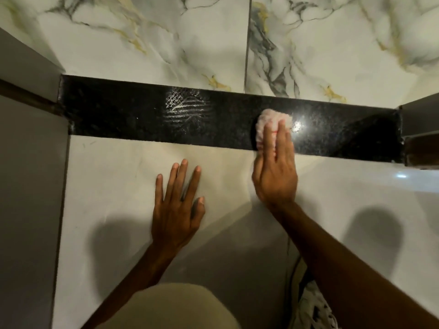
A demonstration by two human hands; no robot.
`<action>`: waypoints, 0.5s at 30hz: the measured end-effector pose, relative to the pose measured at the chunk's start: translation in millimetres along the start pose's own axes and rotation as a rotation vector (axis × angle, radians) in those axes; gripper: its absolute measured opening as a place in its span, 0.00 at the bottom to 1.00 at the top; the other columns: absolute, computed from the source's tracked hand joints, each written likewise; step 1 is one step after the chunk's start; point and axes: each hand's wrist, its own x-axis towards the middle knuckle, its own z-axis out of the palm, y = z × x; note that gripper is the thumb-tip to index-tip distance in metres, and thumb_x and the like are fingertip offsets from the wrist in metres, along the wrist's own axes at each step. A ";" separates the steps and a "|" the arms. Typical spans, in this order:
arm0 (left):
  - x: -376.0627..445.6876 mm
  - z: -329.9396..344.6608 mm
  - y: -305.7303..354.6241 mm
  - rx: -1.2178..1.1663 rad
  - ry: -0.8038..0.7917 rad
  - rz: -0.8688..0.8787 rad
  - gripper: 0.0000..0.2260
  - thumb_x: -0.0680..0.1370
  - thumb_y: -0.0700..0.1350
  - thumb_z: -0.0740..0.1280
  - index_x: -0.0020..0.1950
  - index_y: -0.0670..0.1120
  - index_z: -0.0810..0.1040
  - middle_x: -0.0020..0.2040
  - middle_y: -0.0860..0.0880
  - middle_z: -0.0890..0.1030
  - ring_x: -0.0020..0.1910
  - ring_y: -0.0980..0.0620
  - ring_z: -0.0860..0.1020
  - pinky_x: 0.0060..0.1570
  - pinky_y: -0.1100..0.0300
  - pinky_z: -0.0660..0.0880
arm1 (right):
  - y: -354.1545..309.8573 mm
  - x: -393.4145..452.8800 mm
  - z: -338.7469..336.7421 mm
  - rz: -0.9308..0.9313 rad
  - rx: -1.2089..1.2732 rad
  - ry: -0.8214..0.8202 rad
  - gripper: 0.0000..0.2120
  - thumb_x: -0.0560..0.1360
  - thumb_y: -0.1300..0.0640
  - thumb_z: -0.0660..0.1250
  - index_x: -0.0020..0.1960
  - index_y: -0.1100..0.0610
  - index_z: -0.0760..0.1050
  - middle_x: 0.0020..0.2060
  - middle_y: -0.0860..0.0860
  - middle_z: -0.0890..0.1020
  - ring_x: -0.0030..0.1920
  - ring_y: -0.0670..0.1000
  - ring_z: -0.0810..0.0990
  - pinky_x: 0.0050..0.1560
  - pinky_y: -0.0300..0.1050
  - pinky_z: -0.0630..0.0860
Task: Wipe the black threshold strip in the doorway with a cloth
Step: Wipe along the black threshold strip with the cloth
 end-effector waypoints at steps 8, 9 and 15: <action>-0.8 12.1 -8.1 -0.013 -0.013 0.004 0.30 0.87 0.58 0.54 0.89 0.50 0.56 0.90 0.43 0.55 0.89 0.44 0.53 0.87 0.37 0.48 | -114.2 72.2 32.6 -0.076 0.339 -0.085 0.32 0.85 0.66 0.52 0.88 0.57 0.52 0.89 0.60 0.50 0.89 0.61 0.49 0.89 0.59 0.53; -1.1 10.7 -8.2 -0.011 -0.034 -0.006 0.30 0.87 0.59 0.52 0.89 0.50 0.56 0.90 0.43 0.55 0.89 0.44 0.53 0.87 0.37 0.49 | -124.2 60.5 33.1 -0.124 0.345 -0.112 0.33 0.84 0.67 0.52 0.88 0.58 0.53 0.89 0.60 0.50 0.89 0.60 0.48 0.90 0.61 0.50; 2.3 1.0 -5.8 -0.010 -0.040 -0.038 0.32 0.87 0.62 0.50 0.87 0.47 0.62 0.88 0.42 0.59 0.88 0.41 0.58 0.84 0.32 0.57 | -110.4 17.6 25.2 0.088 0.368 -0.046 0.38 0.81 0.74 0.57 0.88 0.60 0.50 0.89 0.58 0.50 0.89 0.59 0.50 0.88 0.65 0.56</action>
